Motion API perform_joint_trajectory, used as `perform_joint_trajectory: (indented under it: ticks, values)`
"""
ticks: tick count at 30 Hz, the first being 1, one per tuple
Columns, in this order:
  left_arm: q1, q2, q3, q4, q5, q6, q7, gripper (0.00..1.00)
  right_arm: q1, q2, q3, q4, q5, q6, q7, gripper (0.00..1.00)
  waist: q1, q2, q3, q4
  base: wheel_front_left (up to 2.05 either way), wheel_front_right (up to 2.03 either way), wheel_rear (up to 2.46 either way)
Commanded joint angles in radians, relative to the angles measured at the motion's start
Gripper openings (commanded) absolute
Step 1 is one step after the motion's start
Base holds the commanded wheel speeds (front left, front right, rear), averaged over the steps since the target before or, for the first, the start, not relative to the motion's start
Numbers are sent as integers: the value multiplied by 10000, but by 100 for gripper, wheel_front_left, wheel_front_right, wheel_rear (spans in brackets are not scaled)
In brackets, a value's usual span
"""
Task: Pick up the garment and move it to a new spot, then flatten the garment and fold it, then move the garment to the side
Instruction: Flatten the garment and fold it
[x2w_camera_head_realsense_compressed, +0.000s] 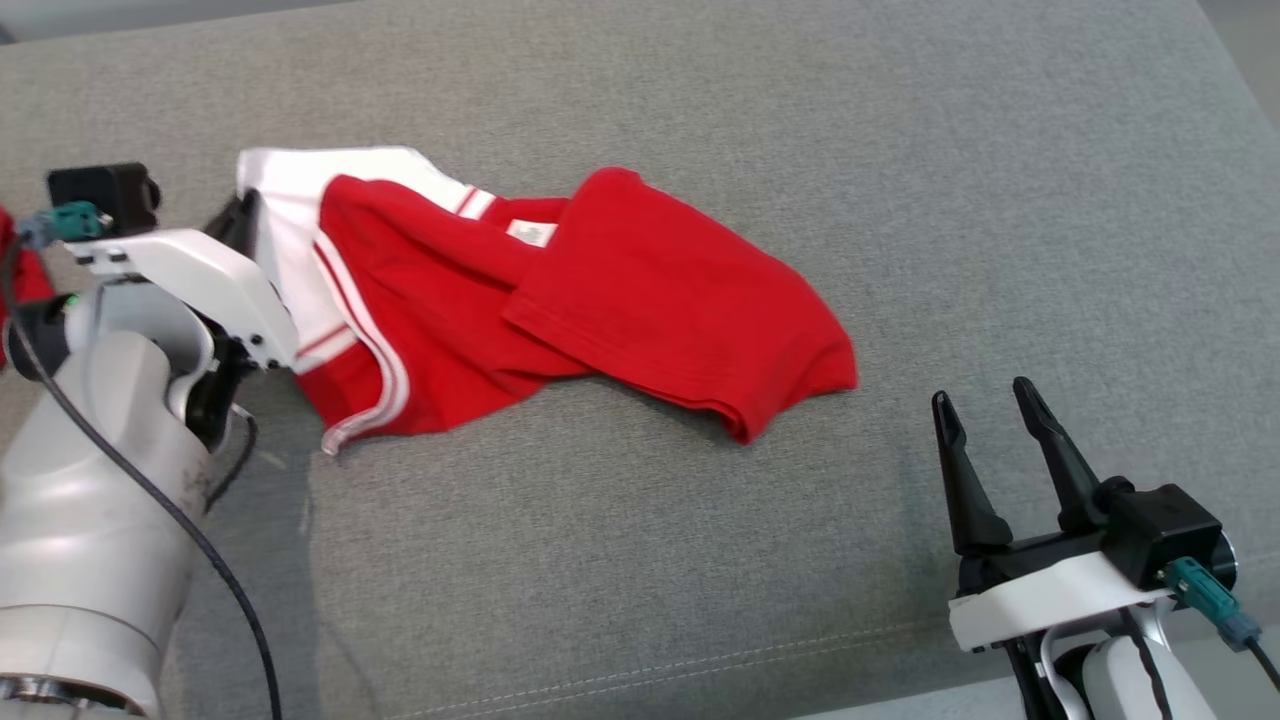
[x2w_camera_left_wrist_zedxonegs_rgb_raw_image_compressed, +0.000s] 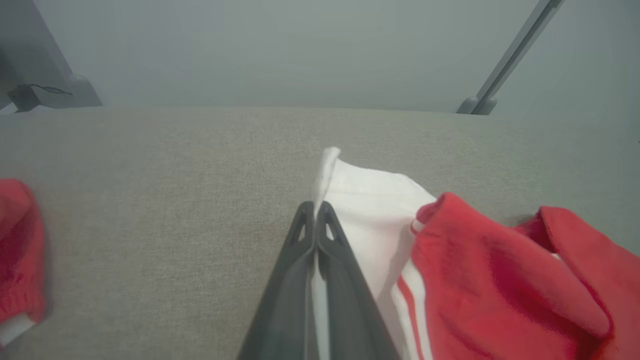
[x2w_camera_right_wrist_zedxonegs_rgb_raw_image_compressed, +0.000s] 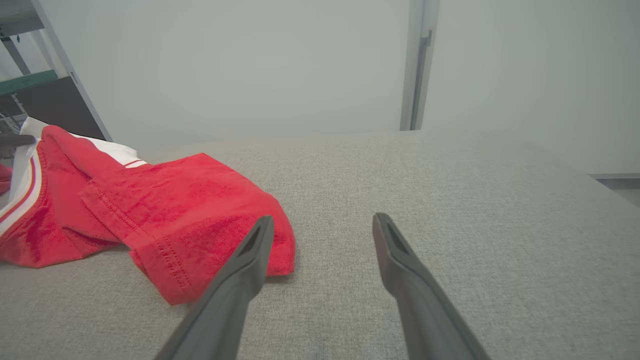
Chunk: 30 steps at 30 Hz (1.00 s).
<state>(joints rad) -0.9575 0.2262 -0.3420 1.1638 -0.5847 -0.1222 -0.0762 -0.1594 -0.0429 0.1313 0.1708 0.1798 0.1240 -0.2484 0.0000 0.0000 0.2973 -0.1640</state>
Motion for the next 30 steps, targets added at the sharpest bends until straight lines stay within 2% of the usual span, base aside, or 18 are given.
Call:
perform_joint_trajectory:
  ticks: [1, 9, 14, 15, 16, 19, 24, 29, 30]
  values:
    - [-468, 565, 264, -323, -44, 89, -206, 0, -209, -74, 128, -303, -29, 67, -131, 100, 0, 0, -65, 127, 0, 0, 0]
    - [302, 1268, 678, -1101, -617, 53, -64, 0, -147, -74, -150, -354, -108, 67, -132, 100, 0, 0, -235, 517, 0, 0, 0]
    - [1037, 1272, 940, -1235, -1135, 15, 219, 0, -153, -74, -69, -272, -43, 67, -133, 100, 0, 0, -288, 518, 0, 0, 0]
    - [1160, 1274, 981, -1258, -1207, 11, 209, 39, -163, -74, -46, -243, -38, 67, -133, 100, 0, 0, -295, 506, 0, 0, 0]
    - [1274, 1271, 1010, -1279, -1257, 9, 180, 100, -173, -74, -28, -215, -31, 67, -133, 100, 0, 0, -303, 496, 0, 0, 0]
    - [1576, 1270, 1063, -1379, -1306, 120, -48, 100, -179, -74, 5, -153, -31, 67, -133, 100, 0, 0, -345, 469, 0, 0, 0]
    - [2124, 1298, 1114, -1731, -1209, 585, -740, 100, -188, -74, -1, -113, -86, 67, -133, 100, 0, 0, -415, 475, 0, 0, 0]
    - [2687, 1261, 1061, -2328, -1045, 886, -1276, 100, -227, -86, 8, -105, -177, 67, -133, 100, 0, 0, -449, 569, 0, 0, 0]
    - [3010, 1198, 1041, -2806, -944, 1077, -1485, 100, -264, -118, 47, -85, -222, 67, -133, 100, 0, 0, -473, 647, 0, 0, 0]
